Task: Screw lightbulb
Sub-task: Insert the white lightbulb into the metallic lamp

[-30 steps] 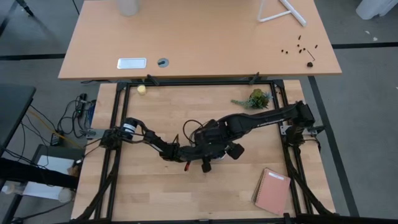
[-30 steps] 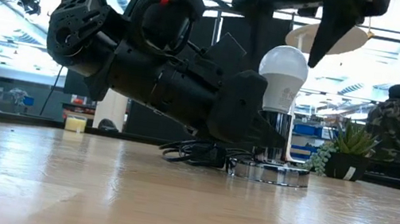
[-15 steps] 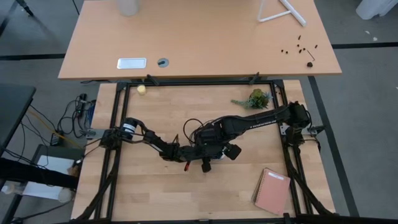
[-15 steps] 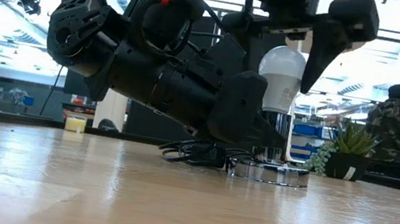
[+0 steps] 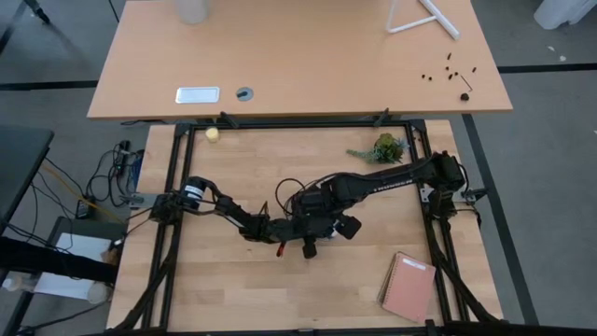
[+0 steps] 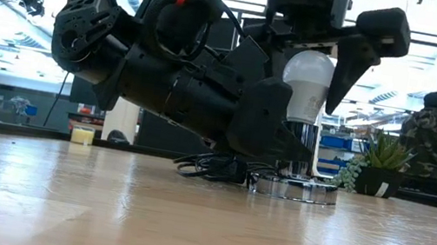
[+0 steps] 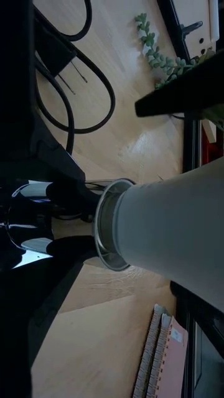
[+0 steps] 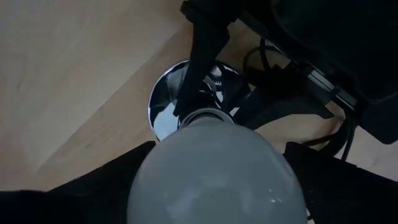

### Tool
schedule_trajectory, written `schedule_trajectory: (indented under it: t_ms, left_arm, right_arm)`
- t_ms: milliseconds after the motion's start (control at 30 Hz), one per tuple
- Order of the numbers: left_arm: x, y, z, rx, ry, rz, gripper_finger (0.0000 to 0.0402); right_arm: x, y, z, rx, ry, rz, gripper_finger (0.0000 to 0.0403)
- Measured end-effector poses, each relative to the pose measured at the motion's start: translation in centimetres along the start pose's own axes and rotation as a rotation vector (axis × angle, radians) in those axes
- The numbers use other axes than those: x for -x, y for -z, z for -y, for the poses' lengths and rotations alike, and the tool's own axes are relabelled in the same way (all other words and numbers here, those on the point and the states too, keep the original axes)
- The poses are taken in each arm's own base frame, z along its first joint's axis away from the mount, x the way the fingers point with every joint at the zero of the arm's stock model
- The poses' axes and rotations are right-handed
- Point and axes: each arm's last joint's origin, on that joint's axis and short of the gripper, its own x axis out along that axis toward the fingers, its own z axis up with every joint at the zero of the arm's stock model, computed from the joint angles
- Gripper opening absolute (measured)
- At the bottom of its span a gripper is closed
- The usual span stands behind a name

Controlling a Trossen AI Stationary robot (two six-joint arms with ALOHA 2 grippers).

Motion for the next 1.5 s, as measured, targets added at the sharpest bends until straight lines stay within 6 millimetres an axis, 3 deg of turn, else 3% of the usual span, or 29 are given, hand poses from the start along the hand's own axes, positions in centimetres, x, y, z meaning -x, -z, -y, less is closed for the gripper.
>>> schedule_trajectory:
  t_ms: [433, 767, 1500]
  left_arm:
    - [0.0, 0.0, 0.0, 0.000, 0.001, 0.000, 0.0184]
    - [0.0, 0.0, 0.0, 0.013, 0.001, 0.000, 0.0184]
    - [0.0, -0.1, 0.0, 0.051, -0.016, 0.004, 0.0184]
  right_arm:
    - [0.0, 0.1, 0.1, -0.032, -0.037, 0.025, 0.0257]
    - [0.0, -0.2, -0.3, -0.192, -0.043, 0.026, 0.0278]
    - [-1.3, -0.1, -0.5, -0.846, 0.004, 0.015, 0.0260]
